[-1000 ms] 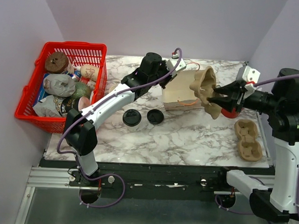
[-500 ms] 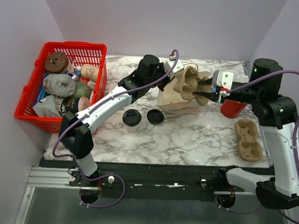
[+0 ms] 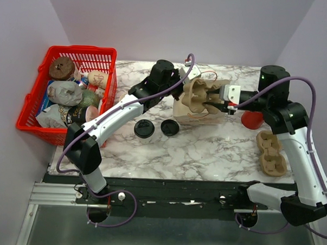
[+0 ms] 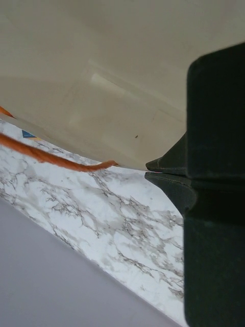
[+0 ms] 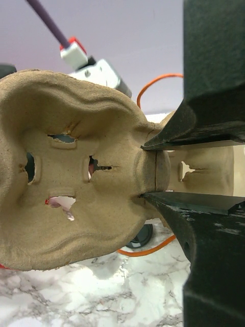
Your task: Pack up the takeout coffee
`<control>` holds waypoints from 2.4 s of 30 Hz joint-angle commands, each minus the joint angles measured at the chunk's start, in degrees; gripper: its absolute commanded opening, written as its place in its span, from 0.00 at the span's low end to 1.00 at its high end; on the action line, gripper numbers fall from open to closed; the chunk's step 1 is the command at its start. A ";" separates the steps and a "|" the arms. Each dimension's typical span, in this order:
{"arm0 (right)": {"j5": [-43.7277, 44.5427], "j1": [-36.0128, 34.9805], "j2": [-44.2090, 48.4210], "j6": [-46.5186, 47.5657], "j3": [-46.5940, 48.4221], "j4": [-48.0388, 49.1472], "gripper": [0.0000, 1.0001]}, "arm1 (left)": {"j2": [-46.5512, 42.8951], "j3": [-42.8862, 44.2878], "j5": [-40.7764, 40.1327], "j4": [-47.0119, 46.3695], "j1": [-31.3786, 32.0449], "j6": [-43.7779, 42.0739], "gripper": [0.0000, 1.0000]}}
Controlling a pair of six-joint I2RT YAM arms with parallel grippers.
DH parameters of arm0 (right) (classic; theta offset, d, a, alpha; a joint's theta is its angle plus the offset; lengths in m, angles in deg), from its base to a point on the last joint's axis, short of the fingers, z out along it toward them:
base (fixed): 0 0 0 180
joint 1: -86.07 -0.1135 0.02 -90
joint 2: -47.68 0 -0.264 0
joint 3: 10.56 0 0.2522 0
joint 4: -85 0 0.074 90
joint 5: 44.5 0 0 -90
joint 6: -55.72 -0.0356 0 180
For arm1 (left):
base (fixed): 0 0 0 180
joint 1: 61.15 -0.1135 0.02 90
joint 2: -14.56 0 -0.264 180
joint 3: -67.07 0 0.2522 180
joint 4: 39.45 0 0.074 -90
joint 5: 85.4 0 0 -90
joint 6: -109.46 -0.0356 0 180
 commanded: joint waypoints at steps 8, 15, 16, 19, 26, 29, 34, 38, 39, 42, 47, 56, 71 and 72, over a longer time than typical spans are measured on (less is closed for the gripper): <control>-0.23 -1.26 -1.73 5.51 -5.08 4.84 0.01 | -3.48 -1.03 3.58 -0.37 0.04 2.70 0.00; 2.93 -1.26 -1.64 7.71 -9.39 2.73 0.01 | -4.53 -2.61 3.23 -0.89 -0.13 2.96 0.00; 3.19 -1.26 -1.38 7.62 -9.92 2.82 0.01 | -4.80 -2.79 3.15 -0.98 -0.13 2.96 0.00; 3.99 -1.26 -0.32 7.62 -11.24 2.74 0.01 | -5.15 -3.32 3.06 -1.24 -0.13 3.57 0.00; 11.44 -1.17 -1.37 12.71 -8.96 -7.89 0.01 | -5.94 -3.15 3.67 -0.98 -0.13 5.24 0.00; 14.17 -1.61 -2.95 13.86 -8.35 -12.03 0.00 | -6.03 -2.88 3.85 -0.81 -0.13 6.90 0.05; 18.31 -2.93 -5.15 12.99 -7.03 -15.37 0.01 | -6.29 -1.65 6.92 -0.10 -0.13 9.55 0.18; 21.65 -3.90 -6.29 12.19 -6.59 -15.02 0.01 | -6.73 -0.69 10.26 0.86 -0.13 11.31 0.36; 23.22 -4.07 -6.82 12.10 -6.41 -15.02 0.01 | -6.82 -0.34 11.22 1.04 -0.13 11.49 0.39; 26.47 -4.51 -7.44 10.70 -6.15 -13.71 0.00 | -7.26 -0.16 14.21 0.87 -0.13 12.45 0.47; 31.40 -5.39 -9.54 7.62 -5.45 -10.72 0.01 | -7.26 0.28 16.42 0.34 -0.31 14.47 0.54; 38.88 -5.74 -14.73 4.11 -0.53 -12.91 0.01 | -6.91 2.39 10.88 1.22 -2.68 17.20 0.57; 44.07 -5.66 -19.49 4.19 6.07 -20.03 0.01 | -6.91 -2.00 9.29 0.52 -5.76 21.86 0.58; 43.72 -5.74 -18.96 4.63 5.63 -19.77 0.01 | -6.65 -2.26 9.30 0.43 -5.76 22.38 0.58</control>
